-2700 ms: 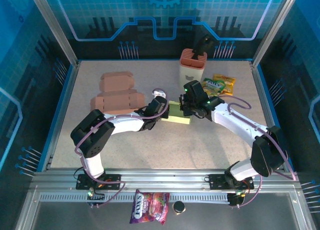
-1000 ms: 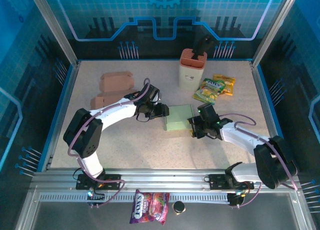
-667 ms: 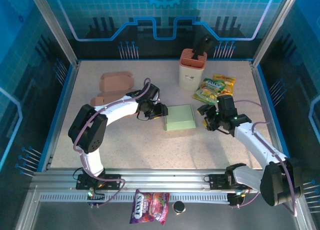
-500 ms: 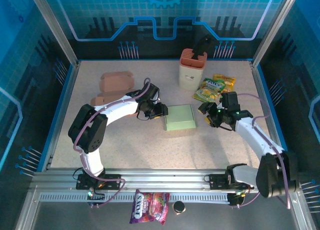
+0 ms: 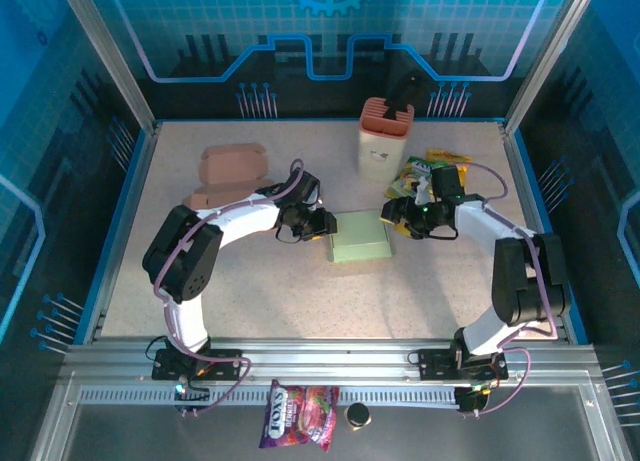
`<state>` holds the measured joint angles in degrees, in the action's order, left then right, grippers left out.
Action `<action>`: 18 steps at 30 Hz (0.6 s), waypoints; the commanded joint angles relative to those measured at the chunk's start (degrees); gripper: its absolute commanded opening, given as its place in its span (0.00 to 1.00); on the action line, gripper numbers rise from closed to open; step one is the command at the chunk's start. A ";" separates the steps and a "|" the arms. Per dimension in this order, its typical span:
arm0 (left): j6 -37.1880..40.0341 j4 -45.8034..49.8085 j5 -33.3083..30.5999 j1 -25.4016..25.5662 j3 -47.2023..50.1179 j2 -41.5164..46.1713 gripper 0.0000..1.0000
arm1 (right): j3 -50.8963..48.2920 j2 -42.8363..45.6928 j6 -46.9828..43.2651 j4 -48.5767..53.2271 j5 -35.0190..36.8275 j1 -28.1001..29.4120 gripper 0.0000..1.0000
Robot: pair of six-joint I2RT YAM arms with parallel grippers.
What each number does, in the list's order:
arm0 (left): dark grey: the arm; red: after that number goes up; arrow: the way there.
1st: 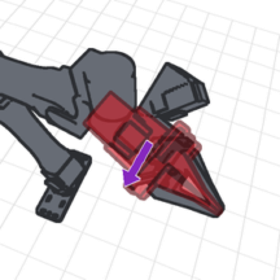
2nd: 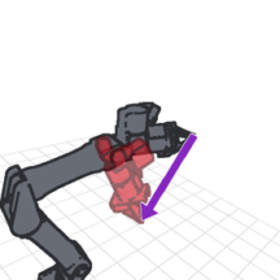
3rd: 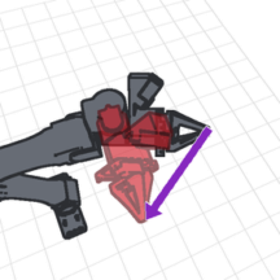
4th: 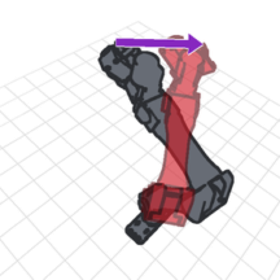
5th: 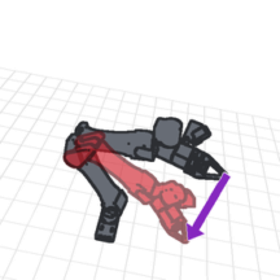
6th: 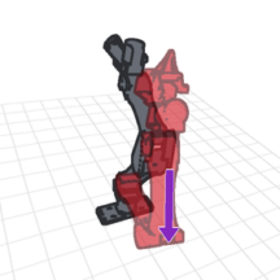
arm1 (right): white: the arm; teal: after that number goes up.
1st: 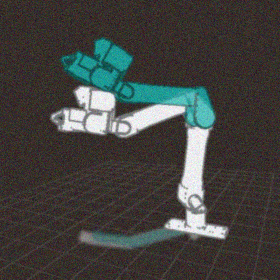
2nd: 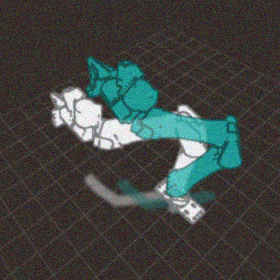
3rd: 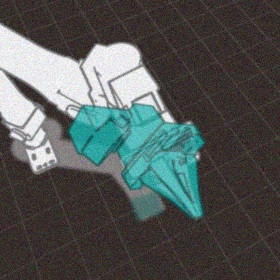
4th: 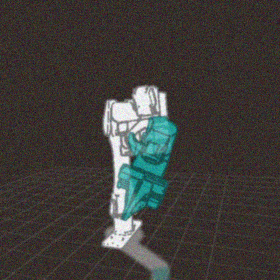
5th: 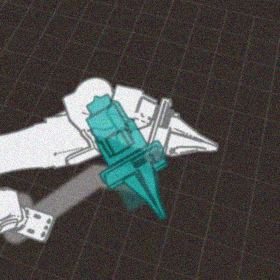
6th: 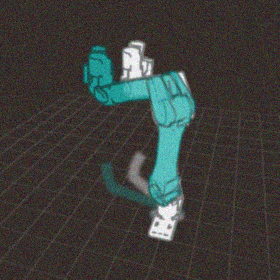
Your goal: Fold the paper box
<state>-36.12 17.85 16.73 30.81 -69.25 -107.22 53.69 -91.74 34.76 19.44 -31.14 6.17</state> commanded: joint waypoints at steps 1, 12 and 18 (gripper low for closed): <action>-0.71 -2.73 1.48 -0.22 1.55 -0.80 0.36 | 1.19 -2.06 -4.47 0.71 -2.35 -1.14 0.65; -0.90 -5.01 0.56 -0.64 5.12 -1.24 0.22 | 1.07 -6.56 -9.74 1.04 -4.97 -1.30 0.75; -0.80 -5.36 0.20 -1.71 7.48 -0.75 0.17 | 1.49 -8.68 -12.38 0.57 -8.28 -1.69 0.75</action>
<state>-36.58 10.13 18.61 30.02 -64.62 -107.22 53.74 -99.15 25.32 19.66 -36.07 5.56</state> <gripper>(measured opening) 0.172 0.752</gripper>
